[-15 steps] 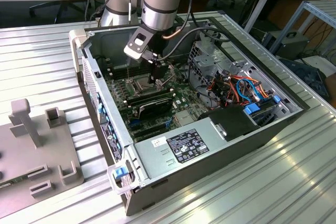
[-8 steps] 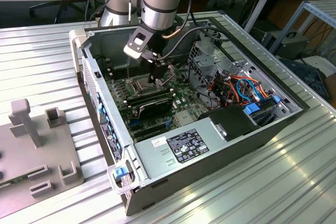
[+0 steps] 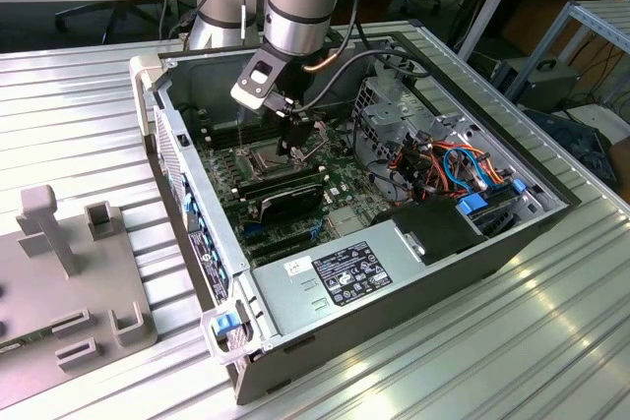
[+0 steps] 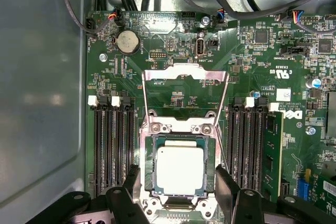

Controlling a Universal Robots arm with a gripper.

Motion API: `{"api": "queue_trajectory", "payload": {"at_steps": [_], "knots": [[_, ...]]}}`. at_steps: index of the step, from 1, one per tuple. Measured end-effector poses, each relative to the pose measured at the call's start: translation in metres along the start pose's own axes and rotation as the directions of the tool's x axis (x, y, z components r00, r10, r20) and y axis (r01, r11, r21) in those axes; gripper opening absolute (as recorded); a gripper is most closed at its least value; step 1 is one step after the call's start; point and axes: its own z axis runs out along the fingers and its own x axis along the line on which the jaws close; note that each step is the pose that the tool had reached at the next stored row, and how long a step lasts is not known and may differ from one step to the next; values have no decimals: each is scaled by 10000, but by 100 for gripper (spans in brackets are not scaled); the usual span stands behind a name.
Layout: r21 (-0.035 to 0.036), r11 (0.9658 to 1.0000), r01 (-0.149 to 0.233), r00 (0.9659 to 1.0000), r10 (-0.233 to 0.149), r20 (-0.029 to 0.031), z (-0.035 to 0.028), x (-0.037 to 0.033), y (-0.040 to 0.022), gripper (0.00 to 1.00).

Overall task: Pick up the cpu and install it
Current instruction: 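Place the cpu into insertion slot, then close the cpu cover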

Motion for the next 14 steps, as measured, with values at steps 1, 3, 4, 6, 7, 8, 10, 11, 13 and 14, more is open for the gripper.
{"api": "queue_trajectory", "payload": {"at_steps": [1, 3, 4, 6, 7, 8, 10, 11, 13, 14], "knots": [[0, 10000, 0, 10000, 0, 0, 0, 0, 0, 68], [0, 10000, 1, 10000, -1, 9, 0, 0, 0, 68], [0, 10000, 1, 10000, -1, 9, 0, 0, 0, 68], [0, 10000, 1, 10000, -1, 9, 0, 0, 0, 68], [1, 10000, 1, 10000, -1, 9, 0, 0, 0, 68], [0, 10000, 1, 10000, -1, 10, 0, 0, 0, 68], [0, 10000, 0, 10000, 0, 10, 0, 0, 0, 68], [1, 10000, 1, 10000, -1, 11, 0, 0, 0, 68], [1, 10000, 0, 10000, 0, 11, 0, 0, 0, 68], [1, 10000, 1, 10000, -1, 11, 0, 0, 0, 66]]}}
